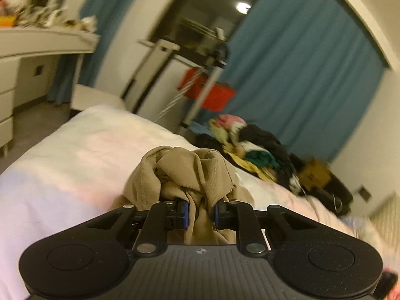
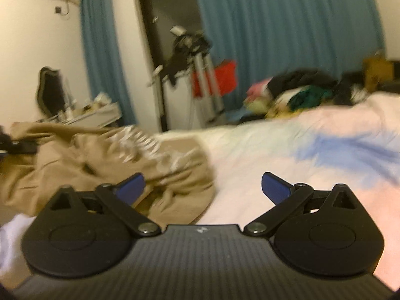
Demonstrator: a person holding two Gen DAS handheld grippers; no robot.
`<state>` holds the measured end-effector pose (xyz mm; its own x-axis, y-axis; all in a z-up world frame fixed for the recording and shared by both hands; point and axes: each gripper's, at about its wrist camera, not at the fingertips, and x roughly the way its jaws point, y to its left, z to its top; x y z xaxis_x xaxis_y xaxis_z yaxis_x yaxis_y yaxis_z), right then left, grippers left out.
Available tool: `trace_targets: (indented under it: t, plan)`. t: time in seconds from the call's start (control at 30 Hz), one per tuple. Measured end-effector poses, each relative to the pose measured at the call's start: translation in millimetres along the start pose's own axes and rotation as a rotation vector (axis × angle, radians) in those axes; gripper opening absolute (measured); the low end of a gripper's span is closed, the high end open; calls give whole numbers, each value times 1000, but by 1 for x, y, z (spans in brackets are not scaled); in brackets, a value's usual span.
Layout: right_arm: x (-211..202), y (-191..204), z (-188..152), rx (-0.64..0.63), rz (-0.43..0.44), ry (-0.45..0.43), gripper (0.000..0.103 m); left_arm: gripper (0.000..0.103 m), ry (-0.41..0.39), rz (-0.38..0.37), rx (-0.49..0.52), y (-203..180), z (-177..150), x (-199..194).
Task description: Fold clothes
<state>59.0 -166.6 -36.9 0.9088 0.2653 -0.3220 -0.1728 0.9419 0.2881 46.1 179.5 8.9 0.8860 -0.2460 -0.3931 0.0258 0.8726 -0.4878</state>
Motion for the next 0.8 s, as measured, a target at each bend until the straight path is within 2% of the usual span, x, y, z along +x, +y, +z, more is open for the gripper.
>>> trace_targets:
  t: [0.03, 0.13, 0.3, 0.4, 0.43, 0.47, 0.53, 0.57, 0.6, 0.67, 0.7, 0.73, 0.8]
  plan:
    - [3, 8, 0, 2, 27, 22, 78, 19, -4, 12, -16, 4, 5, -2]
    - [18, 36, -1, -119, 57, 30, 77, 20, 10, 64, -37, 13, 11, -2]
    - [45, 58, -11, -244, 111, 37, 77, 25, 106, 201, 36, 14, 7, 20]
    - [62, 68, -19, -315, 147, 43, 77, 38, 157, 257, 48, 18, 5, 21]
    - [67, 71, -21, -339, 158, 45, 77, 47, 162, 288, 51, 19, 4, 17]
    - [72, 75, -24, -363, 170, 46, 77, 60, 154, 336, 60, 19, 2, 13]
    - [83, 82, -29, -411, 193, 50, 77, 72, 121, 430, 80, 19, 0, 1]
    - [88, 85, -31, -434, 205, 52, 77, 73, 94, 455, 92, 17, -2, -6]
    - [94, 88, -34, -458, 217, 54, 77, 73, 69, 453, 105, 12, -4, -11]
    - [103, 89, -36, -484, 228, 64, 76, 77, 20, 399, 144, 0, -8, -17]
    - [105, 86, -34, -464, 228, 68, 65, 78, 0, 369, 165, -5, -10, -20]
    - [107, 82, -31, -441, 227, 71, 43, 79, 10, 326, 193, -11, -11, -16]
    - [109, 72, -24, -389, 228, 68, 25, 78, 52, 255, 218, -18, -13, -2]
